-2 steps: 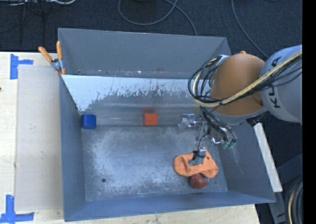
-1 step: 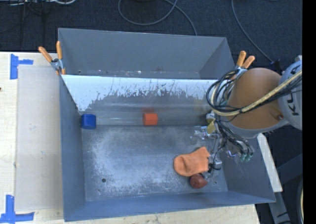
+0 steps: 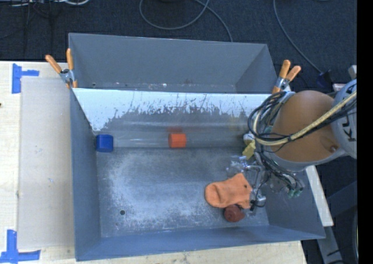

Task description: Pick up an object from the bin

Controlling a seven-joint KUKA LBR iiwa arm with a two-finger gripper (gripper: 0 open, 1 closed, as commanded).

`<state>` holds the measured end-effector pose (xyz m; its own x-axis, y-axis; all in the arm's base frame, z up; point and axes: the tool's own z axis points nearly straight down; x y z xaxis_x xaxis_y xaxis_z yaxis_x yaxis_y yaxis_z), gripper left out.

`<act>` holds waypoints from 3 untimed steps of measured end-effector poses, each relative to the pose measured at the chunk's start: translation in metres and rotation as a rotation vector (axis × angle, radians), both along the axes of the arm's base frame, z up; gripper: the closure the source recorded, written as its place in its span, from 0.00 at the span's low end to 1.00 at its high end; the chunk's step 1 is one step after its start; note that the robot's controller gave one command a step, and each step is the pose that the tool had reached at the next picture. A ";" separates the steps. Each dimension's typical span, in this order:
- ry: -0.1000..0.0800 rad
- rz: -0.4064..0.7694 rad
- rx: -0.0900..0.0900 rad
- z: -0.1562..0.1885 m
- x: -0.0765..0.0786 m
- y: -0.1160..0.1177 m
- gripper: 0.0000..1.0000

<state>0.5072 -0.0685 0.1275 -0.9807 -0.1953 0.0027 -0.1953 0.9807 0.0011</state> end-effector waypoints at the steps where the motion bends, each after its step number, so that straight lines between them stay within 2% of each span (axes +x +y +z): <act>1: 0.013 -0.151 0.000 -0.048 -0.008 -0.008 0.00; 2: 0.003 -0.227 0.000 -0.058 -0.011 0.004 1.00; 3: 0.004 -0.227 0.000 -0.058 -0.011 0.004 1.00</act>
Offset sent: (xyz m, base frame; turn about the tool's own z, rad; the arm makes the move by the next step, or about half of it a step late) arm -0.0107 0.0033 -0.0575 0.2277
